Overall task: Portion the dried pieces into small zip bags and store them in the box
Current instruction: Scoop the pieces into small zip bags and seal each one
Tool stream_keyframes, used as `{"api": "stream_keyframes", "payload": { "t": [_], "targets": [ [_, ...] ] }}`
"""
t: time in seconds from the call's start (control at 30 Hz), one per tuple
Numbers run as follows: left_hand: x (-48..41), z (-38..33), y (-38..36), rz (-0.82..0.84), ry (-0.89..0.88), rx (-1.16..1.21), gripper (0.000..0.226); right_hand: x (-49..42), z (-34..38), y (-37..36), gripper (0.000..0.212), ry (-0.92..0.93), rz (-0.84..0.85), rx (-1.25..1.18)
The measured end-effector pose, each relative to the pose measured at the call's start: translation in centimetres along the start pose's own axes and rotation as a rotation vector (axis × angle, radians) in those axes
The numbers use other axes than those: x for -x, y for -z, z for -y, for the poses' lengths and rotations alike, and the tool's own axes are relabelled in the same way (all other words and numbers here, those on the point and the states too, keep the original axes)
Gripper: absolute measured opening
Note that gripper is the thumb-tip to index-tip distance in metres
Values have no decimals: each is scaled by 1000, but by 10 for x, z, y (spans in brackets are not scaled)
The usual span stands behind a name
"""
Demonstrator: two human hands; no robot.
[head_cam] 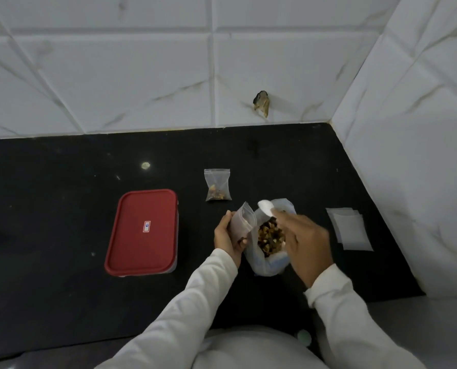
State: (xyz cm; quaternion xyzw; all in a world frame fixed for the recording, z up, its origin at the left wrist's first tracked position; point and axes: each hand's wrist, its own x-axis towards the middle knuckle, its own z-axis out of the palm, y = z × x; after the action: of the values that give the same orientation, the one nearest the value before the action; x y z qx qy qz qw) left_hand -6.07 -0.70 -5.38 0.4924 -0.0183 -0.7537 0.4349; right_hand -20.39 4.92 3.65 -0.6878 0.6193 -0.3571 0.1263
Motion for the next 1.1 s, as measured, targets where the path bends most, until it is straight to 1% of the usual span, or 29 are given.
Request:
{"api": "stream_keyframes", "payload": {
  "t": [0.07,0.13,0.23,0.37,0.5,0.67,0.77,0.83,0.9,0.93,1.0,1.1],
  "targets": [
    [-1,1,1,-8,8,3,43,-1,-17,10,20,-131,-2,22],
    [-3,3,1,-36,19,3,43,1,-35,14,18,-225,44,61],
    [-4,8,1,-60,25,7,39,10,-55,8,17,-286,202,131],
    [4,11,-2,-66,30,12,36,18,-56,-5,24,-365,374,186],
    [2,14,-5,-74,27,19,45,16,-53,-24,30,-443,540,238],
    [-1,19,-12,-59,-2,62,50,12,-55,-30,25,-387,406,186],
    [-1,20,-13,-57,-5,115,55,9,-55,-23,19,-355,446,138],
    [3,18,-15,-44,-5,171,49,10,-55,-22,19,-341,473,120],
    [7,18,-17,-17,-4,176,31,11,-56,-25,18,-346,464,113],
    [8,18,-17,-17,-2,169,29,11,-57,-27,18,-358,449,92],
    [8,17,-17,-37,6,152,36,9,-58,-27,17,-433,429,-1],
    [5,16,-16,-14,5,157,39,3,-63,-21,17,-584,467,-142]
  ]
}}
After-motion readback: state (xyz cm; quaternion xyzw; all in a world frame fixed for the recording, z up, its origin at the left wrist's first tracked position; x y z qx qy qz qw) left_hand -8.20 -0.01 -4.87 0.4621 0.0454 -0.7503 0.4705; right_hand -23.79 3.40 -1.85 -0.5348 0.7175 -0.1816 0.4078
